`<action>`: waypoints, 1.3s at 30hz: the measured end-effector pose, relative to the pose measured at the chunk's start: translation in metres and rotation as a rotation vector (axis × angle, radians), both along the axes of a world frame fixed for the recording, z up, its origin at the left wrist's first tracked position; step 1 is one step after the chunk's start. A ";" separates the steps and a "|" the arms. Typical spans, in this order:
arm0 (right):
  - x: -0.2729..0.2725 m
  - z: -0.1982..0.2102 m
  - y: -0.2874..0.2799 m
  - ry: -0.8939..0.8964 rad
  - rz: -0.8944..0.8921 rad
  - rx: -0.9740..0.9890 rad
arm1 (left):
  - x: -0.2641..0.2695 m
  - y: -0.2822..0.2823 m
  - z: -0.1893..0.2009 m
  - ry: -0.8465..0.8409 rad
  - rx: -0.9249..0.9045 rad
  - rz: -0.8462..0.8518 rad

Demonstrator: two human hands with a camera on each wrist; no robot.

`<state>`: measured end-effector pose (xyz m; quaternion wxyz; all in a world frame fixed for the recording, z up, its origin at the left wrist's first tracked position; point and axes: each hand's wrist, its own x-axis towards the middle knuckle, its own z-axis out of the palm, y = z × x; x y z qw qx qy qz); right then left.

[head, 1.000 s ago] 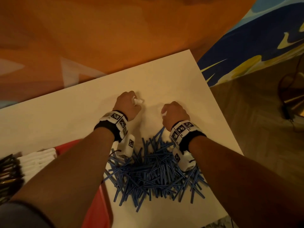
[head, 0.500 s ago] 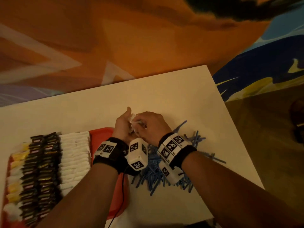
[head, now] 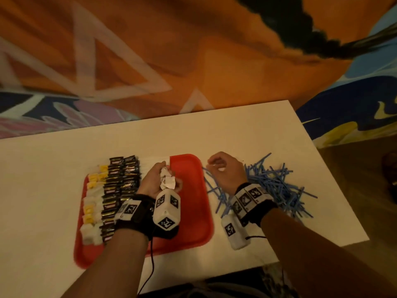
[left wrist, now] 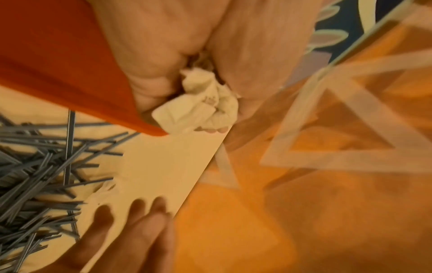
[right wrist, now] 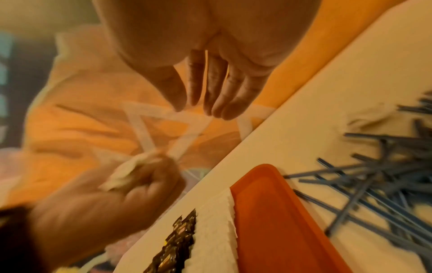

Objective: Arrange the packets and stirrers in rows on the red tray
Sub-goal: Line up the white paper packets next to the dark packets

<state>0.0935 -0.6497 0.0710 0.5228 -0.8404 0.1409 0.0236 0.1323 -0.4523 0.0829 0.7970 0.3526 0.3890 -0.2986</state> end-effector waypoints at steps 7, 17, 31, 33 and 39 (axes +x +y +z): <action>-0.016 -0.039 -0.002 0.309 0.087 -0.311 | -0.017 0.040 -0.009 0.093 -0.190 -0.047; 0.046 -0.083 -0.086 0.432 -0.041 -0.505 | -0.025 0.007 -0.034 0.041 -0.102 -0.041; 0.082 -0.117 -0.105 0.451 0.217 -0.640 | -0.033 -0.032 -0.068 0.004 0.228 -0.145; 0.082 -0.110 -0.103 0.428 0.179 -0.583 | -0.034 -0.033 -0.069 -0.009 0.262 -0.174; 0.075 -0.065 -0.079 0.377 -0.003 -0.274 | -0.037 -0.035 -0.064 -0.158 0.383 -0.240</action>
